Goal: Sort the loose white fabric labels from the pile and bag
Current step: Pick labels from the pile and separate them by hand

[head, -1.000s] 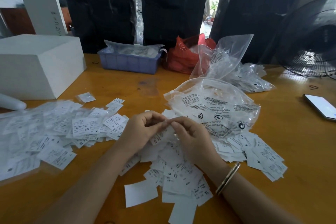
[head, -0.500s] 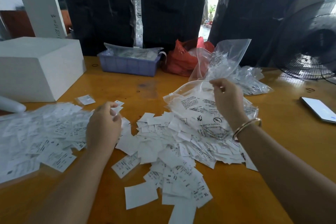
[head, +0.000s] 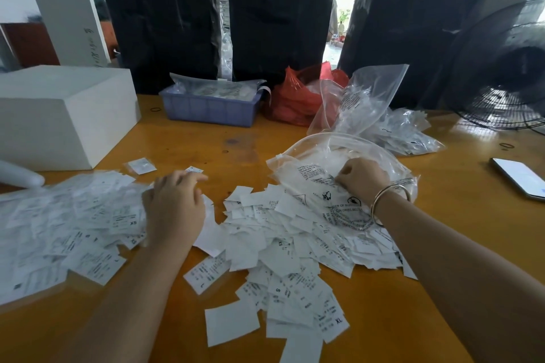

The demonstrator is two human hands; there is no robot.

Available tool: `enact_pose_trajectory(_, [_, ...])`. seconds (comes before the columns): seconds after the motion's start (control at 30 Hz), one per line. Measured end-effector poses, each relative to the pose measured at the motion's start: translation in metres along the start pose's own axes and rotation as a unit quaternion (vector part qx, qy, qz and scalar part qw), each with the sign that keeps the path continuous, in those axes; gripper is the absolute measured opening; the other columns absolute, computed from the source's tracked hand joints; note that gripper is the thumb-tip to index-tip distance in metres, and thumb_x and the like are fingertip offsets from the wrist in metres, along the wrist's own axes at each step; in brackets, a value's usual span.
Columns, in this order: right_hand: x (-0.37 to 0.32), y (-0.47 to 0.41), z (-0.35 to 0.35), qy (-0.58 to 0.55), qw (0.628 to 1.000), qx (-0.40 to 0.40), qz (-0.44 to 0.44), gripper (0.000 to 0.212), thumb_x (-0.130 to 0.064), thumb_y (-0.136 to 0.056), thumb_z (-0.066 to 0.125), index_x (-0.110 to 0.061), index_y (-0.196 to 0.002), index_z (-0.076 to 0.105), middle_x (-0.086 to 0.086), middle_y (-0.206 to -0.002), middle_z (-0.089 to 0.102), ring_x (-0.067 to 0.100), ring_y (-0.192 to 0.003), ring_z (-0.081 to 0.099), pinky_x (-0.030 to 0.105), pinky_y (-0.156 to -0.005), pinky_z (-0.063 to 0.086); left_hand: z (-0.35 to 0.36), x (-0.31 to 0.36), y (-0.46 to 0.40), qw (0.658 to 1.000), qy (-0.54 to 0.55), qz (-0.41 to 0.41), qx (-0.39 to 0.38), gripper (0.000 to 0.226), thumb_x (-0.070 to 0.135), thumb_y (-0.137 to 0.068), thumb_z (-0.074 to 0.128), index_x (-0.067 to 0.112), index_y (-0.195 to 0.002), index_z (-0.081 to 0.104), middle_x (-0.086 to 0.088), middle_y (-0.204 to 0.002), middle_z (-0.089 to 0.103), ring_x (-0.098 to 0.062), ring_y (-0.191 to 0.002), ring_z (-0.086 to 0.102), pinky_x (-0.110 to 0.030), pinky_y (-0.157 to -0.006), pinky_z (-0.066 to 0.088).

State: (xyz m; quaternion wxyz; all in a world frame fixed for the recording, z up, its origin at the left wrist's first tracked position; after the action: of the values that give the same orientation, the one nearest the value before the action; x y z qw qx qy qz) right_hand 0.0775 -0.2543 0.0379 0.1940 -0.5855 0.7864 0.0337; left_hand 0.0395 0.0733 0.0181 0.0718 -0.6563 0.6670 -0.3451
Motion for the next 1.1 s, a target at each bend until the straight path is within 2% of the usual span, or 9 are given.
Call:
enact_pose_trajectory(0.17, [0.004,0.004,-0.004,-0.083,0.993,0.080,0.004,0.031,-0.029,-0.091,0.054,-0.004,-0.077,0.068,0.014,-0.075,0.068,0.029,-0.067,0.061,0.038,-0.068,0.051,0.002,0.030,0.009,0.969,0.164,0.174,-0.057,0.021,0.004,-0.090,0.058,0.017,-0.103,0.069,0.009,-0.099,0.060,-0.007,-0.097,0.051,-0.020,-0.084,0.041])
enact_pose_trajectory(0.3, [-0.011,0.026,-0.017,-0.202,0.952,0.221,-0.071,0.026,-0.024,-0.094,0.055,-0.007,-0.086,0.073,0.006,-0.090,0.071,0.020,-0.080,0.059,0.028,-0.070,0.045,0.007,0.039,0.017,0.946,0.236,0.189,-0.120,0.021,0.010,-0.093,0.057,0.023,-0.106,0.067,0.027,-0.093,0.052,0.013,-0.083,0.049,-0.009,-0.067,0.038])
enact_pose_trajectory(0.4, [-0.036,0.055,-0.025,-0.292,0.912,0.249,-0.147,0.011,-0.019,-0.090,0.062,-0.014,-0.091,0.072,-0.005,-0.087,0.066,0.013,-0.081,0.058,0.011,-0.069,0.040,0.010,0.044,0.020,0.934,0.269,0.187,-0.140,0.022,0.015,-0.093,0.057,0.027,-0.110,0.064,0.025,-0.098,0.055,0.009,-0.094,0.051,-0.015,-0.080,0.043])
enact_pose_trajectory(0.63, [-0.080,0.120,0.004,-0.368,0.892,0.037,-0.262,0.017,-0.019,-0.086,0.065,-0.036,-0.085,0.063,-0.009,-0.074,0.066,0.006,-0.066,0.058,0.019,-0.057,0.049,0.003,0.049,0.020,0.907,0.352,0.161,-0.166,0.053,0.069,-0.078,0.048,0.046,-0.125,0.043,0.033,-0.127,0.039,0.014,-0.116,0.041,-0.004,-0.089,0.036])
enact_pose_trajectory(0.73, [-0.084,0.126,0.013,-0.396,0.880,-0.014,-0.261,0.021,-0.021,-0.085,0.067,-0.042,-0.083,0.062,-0.007,-0.072,0.069,0.013,-0.065,0.062,0.031,-0.059,0.051,0.005,0.050,0.020,0.911,0.339,0.166,-0.166,0.032,0.066,-0.078,0.050,0.047,-0.102,0.058,0.028,-0.115,0.054,0.003,-0.113,0.049,-0.019,-0.093,0.041])
enact_pose_trajectory(0.8, [-0.081,0.125,0.013,-0.416,0.874,-0.009,-0.251,0.016,-0.025,-0.087,0.066,-0.041,-0.086,0.064,-0.007,-0.073,0.069,0.012,-0.065,0.061,0.026,-0.057,0.047,0.006,0.049,0.020,0.909,0.355,0.150,-0.160,0.024,0.059,-0.076,0.054,0.042,-0.087,0.065,0.024,-0.097,0.064,0.000,-0.101,0.057,-0.021,-0.086,0.044])
enact_pose_trajectory(0.9, [-0.074,0.120,0.014,-0.327,0.914,0.055,-0.234,0.017,-0.029,-0.091,0.057,-0.028,-0.103,0.068,-0.015,-0.092,0.067,0.002,-0.086,0.056,0.014,-0.073,0.043,0.007,0.046,0.020,0.900,0.392,0.108,-0.157,0.022,0.054,-0.076,0.057,0.035,-0.081,0.067,0.022,-0.082,0.067,0.003,-0.082,0.059,-0.008,-0.071,0.043])
enact_pose_trajectory(1.0, [-0.073,0.117,0.025,-0.095,0.969,0.021,-0.226,0.040,-0.030,-0.094,0.049,-0.018,-0.132,0.053,-0.004,-0.126,0.059,0.016,-0.118,0.044,0.030,-0.101,0.035,0.010,0.044,0.020,0.897,0.407,0.085,-0.153,0.009,0.035,-0.084,0.066,0.028,-0.079,0.063,0.019,-0.077,0.066,0.000,-0.073,0.060,-0.011,-0.068,0.046])
enact_pose_trajectory(1.1, [-0.076,0.118,0.033,0.015,0.971,-0.008,-0.240,0.032,-0.033,-0.096,0.040,-0.020,-0.117,0.059,-0.004,-0.117,0.062,0.019,-0.115,0.047,0.035,-0.099,0.028,0.011,0.044,0.022,0.892,0.419,0.077,-0.154,0.010,0.023,-0.084,0.069,0.026,-0.082,0.060,0.016,-0.079,0.068,0.000,-0.075,0.063,-0.012,-0.069,0.048])
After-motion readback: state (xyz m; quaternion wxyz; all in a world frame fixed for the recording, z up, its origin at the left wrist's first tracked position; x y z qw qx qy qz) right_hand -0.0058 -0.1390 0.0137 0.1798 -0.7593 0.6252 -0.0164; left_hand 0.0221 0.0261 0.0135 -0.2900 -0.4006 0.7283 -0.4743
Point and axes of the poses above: each hand's wrist, its own y-axis away from the middle knuckle, its own z-axis out of the palm, x = y × z, the point moved 3 cm from there along -y, towards the middle knuckle
